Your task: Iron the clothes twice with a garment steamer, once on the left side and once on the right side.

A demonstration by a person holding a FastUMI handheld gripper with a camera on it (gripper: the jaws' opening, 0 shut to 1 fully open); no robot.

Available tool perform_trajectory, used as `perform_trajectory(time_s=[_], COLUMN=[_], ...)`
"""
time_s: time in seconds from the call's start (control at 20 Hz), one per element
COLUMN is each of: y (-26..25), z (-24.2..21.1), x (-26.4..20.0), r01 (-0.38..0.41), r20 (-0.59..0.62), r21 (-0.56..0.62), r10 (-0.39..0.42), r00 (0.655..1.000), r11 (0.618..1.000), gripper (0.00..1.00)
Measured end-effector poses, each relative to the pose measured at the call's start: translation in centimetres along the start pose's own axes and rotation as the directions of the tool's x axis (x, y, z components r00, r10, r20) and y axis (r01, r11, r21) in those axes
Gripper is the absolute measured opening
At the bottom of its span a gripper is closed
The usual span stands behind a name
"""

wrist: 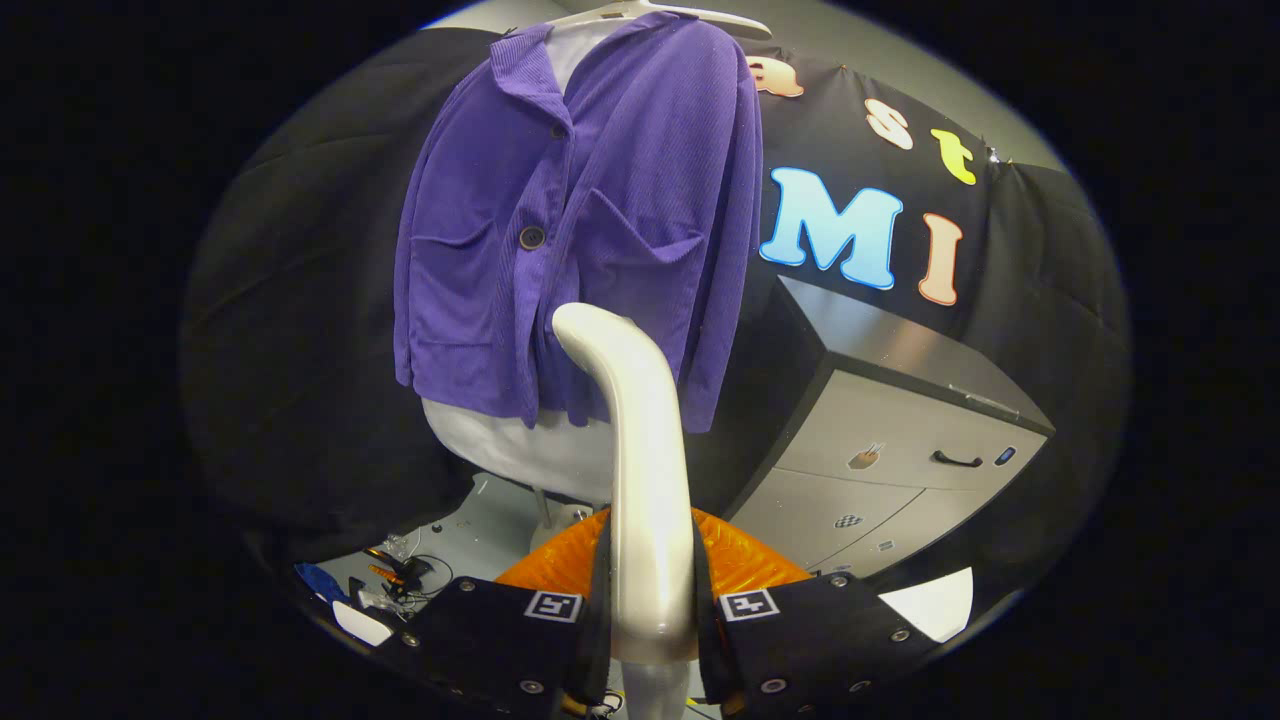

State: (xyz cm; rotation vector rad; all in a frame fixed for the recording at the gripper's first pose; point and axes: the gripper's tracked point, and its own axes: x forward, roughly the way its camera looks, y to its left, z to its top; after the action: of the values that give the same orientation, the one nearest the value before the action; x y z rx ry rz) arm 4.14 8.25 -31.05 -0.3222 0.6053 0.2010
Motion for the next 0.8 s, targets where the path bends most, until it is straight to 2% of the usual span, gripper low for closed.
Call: perform_trajectory(time_s=[0.4,0.65,0.8], y=[0.9,2.6,3.2], z=[-6.2,-6.7,-4.4], x=[1.7,-1.2,-3.4], r01=[-0.047,-0.127,-0.168], r20=[-0.145,-0.173,-0.145], r21=[0.039,0.073,0.074], r10=[0.053,0.138,0.177], r00=[0.988,0.975,0.973], r11=[0.998,0.989,0.983], gripper=[0.36,0.36,0.36])
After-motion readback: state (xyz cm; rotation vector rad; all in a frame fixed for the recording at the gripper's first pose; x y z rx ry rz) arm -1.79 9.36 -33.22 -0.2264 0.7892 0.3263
